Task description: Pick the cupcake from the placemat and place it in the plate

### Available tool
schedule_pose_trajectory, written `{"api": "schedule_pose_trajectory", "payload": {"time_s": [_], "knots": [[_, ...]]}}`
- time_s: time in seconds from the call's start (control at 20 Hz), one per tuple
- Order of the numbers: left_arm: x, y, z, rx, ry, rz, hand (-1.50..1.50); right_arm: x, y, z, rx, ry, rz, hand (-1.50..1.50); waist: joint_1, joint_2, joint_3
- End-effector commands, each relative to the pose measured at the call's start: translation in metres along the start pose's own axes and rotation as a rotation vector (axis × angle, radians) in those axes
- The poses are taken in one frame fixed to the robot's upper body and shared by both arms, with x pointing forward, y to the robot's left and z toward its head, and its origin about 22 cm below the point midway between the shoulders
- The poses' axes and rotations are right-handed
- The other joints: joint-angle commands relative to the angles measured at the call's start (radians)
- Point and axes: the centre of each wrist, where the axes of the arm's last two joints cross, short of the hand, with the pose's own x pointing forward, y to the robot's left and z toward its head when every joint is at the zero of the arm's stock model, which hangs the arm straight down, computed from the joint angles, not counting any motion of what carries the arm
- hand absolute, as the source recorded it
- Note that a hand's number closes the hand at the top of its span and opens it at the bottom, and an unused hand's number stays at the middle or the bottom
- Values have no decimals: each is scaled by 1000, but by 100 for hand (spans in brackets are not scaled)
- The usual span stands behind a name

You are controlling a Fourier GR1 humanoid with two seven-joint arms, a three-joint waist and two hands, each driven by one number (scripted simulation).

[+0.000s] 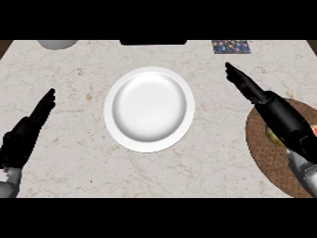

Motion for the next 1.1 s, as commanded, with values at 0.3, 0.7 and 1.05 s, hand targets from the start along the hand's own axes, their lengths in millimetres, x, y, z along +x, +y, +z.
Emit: {"api": "schedule_pose_trajectory", "payload": {"time_s": [0.3,0.7,1.05], "knots": [[-29,26,26,172,44,-54,0,-38,-128,90,-748,222,-64,-150,-52,14,-16],[-45,4,55,158,29,-32,0,-59,-95,159,-1292,-81,-299,-150,-22,4,-12],[-53,12,53,149,19,-39,0,-13,-122,214,-1008,82,-242,-150,-11,9,-14]]}}
